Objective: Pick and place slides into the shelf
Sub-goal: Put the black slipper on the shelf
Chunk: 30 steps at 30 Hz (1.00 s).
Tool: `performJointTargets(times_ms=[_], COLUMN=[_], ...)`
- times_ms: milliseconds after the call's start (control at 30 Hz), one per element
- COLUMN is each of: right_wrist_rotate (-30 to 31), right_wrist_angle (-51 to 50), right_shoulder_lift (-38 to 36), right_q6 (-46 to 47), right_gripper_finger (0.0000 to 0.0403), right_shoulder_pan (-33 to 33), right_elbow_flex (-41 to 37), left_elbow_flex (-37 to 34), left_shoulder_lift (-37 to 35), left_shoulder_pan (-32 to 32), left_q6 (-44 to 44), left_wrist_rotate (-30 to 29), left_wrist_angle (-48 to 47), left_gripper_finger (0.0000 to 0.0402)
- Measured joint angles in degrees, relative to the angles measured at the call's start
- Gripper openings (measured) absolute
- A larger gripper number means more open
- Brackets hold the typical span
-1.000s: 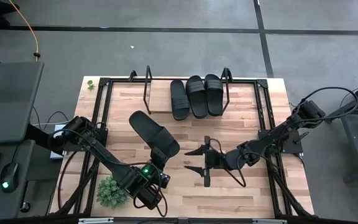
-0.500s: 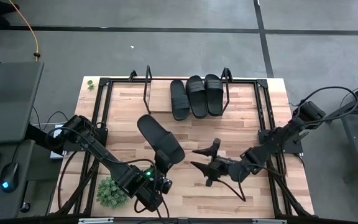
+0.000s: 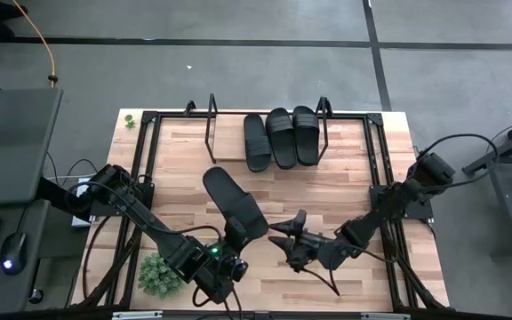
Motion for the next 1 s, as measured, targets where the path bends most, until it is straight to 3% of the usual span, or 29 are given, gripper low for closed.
performJointTargets(times_ms=[233, 1000], right_wrist_rotate=[-0.25, -2.99], right_wrist_angle=[6.00, 12.20], right_shoulder_lift=[0.97, 3.11], right_q6=[-4.99, -5.79], right_gripper_finger=[0.0211, 0.0199], right_shoulder_pan=[0.66, 0.64], right_elbow_flex=[0.00, -0.02], left_elbow_flex=[0.02, 0.02], left_shoulder_lift=[-1.21, -1.99], left_shoulder_pan=[-0.39, -1.87], left_q6=[0.66, 5.08], left_wrist_rotate=[4.68, 7.12], left_wrist_angle=[2.48, 9.46], left_gripper_finger=[0.0026, 0.0026])
